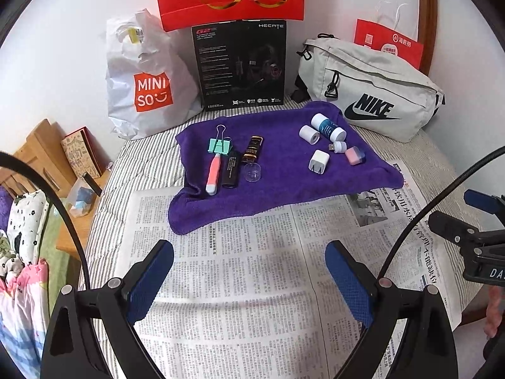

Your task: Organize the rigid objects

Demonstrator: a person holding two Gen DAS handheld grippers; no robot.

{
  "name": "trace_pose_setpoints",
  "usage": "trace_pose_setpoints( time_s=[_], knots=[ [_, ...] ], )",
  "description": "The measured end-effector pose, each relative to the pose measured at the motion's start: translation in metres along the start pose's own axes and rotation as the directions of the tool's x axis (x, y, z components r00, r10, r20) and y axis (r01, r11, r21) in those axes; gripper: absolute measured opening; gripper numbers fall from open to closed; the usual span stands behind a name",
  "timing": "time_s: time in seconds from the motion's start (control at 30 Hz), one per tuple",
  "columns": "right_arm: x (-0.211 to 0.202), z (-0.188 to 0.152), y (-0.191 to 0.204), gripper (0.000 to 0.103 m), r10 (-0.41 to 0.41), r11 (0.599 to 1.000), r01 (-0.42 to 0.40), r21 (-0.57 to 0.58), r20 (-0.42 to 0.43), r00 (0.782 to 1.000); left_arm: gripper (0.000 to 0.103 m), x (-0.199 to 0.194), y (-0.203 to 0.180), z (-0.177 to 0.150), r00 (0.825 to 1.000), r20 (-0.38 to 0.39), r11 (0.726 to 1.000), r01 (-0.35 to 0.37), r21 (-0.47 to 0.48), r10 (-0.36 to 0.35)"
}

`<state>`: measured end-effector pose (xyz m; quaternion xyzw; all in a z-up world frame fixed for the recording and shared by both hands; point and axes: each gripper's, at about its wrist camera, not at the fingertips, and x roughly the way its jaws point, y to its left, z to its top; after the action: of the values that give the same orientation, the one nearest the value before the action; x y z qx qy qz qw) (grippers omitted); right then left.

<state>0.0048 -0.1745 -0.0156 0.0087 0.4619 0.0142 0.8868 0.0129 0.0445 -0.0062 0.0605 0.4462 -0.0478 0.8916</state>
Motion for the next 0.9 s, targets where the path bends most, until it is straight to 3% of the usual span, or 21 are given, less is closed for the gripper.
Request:
trace_pose_setpoints(
  time_s=[0.9],
  knots=[
    [-0.006, -0.003, 0.007, 0.103, -0.009, 1.0, 0.009, -0.005, 0.005, 1.0, 0.097, -0.003, 0.011, -0.005, 1.0, -0.004, 1.0, -0.013, -0.021, 0.013]
  ],
)
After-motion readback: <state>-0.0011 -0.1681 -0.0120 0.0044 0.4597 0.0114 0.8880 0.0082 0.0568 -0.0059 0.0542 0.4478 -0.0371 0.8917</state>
